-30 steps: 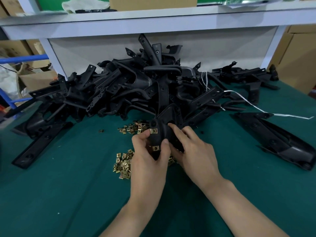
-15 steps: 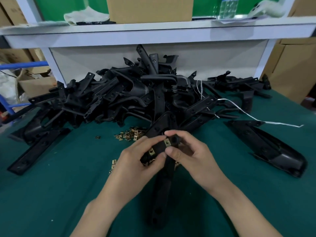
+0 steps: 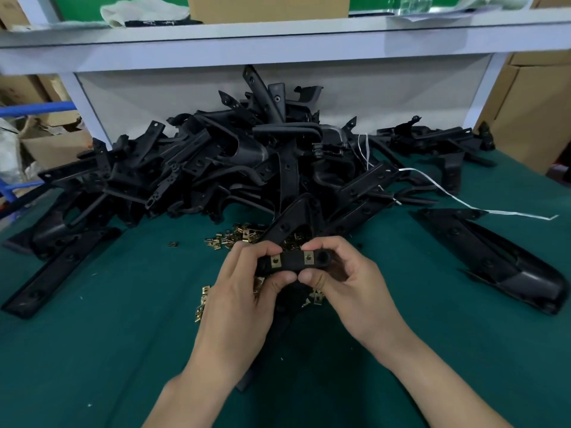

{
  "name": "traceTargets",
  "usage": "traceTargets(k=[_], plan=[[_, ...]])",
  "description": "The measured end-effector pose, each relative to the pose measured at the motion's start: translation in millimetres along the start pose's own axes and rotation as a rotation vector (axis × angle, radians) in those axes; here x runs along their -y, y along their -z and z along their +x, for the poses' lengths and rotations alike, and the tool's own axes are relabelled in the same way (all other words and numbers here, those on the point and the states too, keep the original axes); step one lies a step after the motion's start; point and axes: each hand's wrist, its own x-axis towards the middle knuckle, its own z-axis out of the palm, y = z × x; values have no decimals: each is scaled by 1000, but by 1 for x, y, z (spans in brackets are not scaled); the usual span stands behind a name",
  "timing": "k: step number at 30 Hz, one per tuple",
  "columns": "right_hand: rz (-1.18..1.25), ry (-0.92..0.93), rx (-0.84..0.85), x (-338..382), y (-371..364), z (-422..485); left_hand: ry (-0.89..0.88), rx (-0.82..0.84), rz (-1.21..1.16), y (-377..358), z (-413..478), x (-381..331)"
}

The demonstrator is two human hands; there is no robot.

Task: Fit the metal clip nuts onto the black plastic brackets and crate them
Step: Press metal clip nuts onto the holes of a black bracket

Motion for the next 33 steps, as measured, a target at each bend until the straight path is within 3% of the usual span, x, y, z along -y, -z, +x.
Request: traceTargets(k=[12, 18, 33], plan=[[-22, 24, -26, 3, -5, -3, -5, -25, -24, 1, 1, -3], [7, 27, -41, 3, -7, -1, 177, -31, -142, 1, -2, -3], [54, -72, -19, 2, -3, 1, 145, 45, -166, 6, 0, 1]])
